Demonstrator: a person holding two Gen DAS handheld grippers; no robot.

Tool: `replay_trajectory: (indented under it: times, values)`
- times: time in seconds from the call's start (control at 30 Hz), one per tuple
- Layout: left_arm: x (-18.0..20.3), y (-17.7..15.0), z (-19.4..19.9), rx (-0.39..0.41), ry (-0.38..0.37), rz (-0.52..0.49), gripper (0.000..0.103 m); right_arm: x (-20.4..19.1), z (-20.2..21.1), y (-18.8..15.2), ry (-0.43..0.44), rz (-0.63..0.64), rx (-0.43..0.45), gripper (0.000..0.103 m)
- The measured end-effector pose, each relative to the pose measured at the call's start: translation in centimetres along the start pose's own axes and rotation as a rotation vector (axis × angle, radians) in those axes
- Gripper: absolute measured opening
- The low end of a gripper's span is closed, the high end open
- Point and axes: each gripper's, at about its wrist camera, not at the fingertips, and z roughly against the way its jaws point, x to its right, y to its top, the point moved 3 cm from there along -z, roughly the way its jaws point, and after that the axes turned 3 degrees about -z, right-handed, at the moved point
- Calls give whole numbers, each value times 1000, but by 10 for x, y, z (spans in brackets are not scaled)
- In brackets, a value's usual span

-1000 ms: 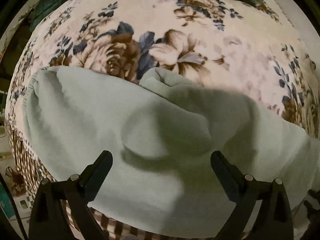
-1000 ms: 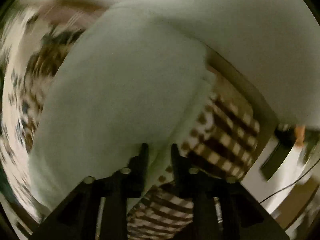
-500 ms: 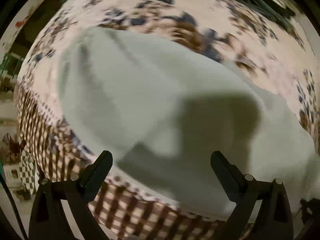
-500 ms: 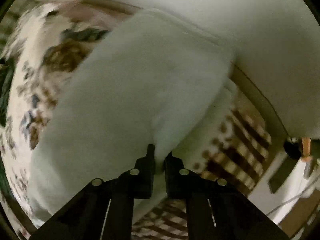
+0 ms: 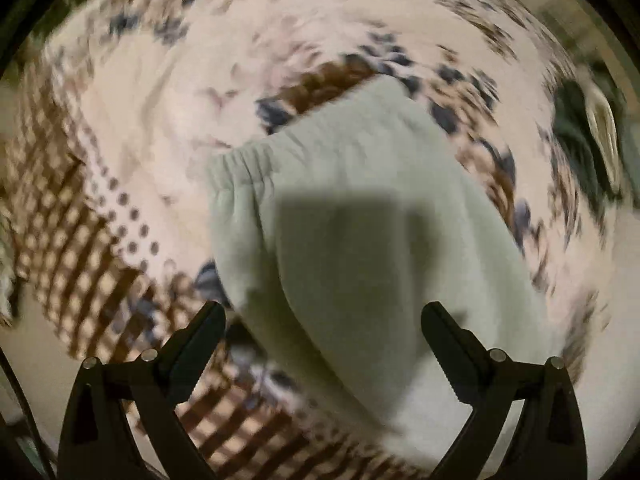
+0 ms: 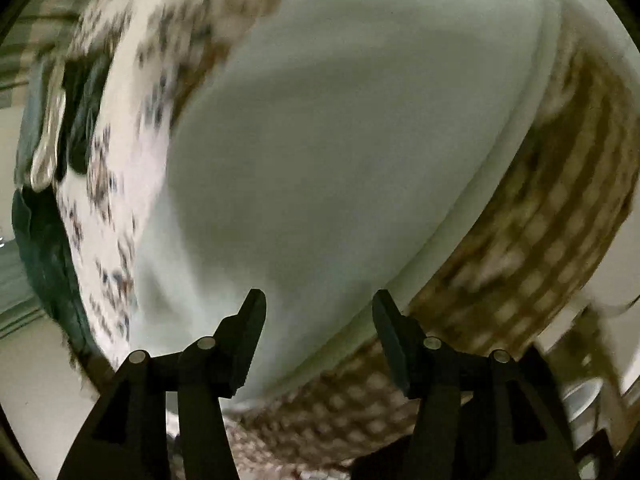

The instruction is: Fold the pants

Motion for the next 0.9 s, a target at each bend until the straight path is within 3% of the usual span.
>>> replay_trajectory:
  times: [0.07,0.1,0.13,0.17,0.2,0.27,0.3,0.43,0.53,0.7,0.8,0.87,0.9]
  values:
    - [-10,19,-13,-14,-46,46,100,-5,-25,-24,17,-25,-19,58]
    - [-11,26,-19,-12,-60,50,88,-5,-35,-30,26,-40,-20,58]
    - [-11,34,-23,2,-76,47,74,-5,-47,-38,46,-63,-23,58]
    - [-10,39,-26,18,-98,36,37,-7,-55,-42,51,-77,-21,58]
    - [-7,40,-28,19,-126,20,22,-6,-62,-46,63,-89,-10,56]
    - [-5,40,-22,47,-140,-13,14,-13,-79,-48,57,-79,35,25]
    - [-2,38,-15,72,-132,-42,13,-13,-78,-49,44,-70,68,12]
    - [-17,22,20,135,-130,-51,12,-21,-43,-67,19,54,153,9]
    - [-45,10,8,87,-113,18,12,-16,-23,-76,-1,114,162,9]
    - [-67,3,-50,-29,-107,60,24,9,-60,-65,-89,98,64,9]
    - [-66,2,-40,-37,-122,43,32,6,-76,-53,-127,127,8,13]
    - [-66,-9,-19,-46,-97,17,45,-4,-71,-53,-159,187,-31,23]
    - [-66,-18,-2,-33,-101,1,52,-9,-63,-56,-173,224,-47,35]
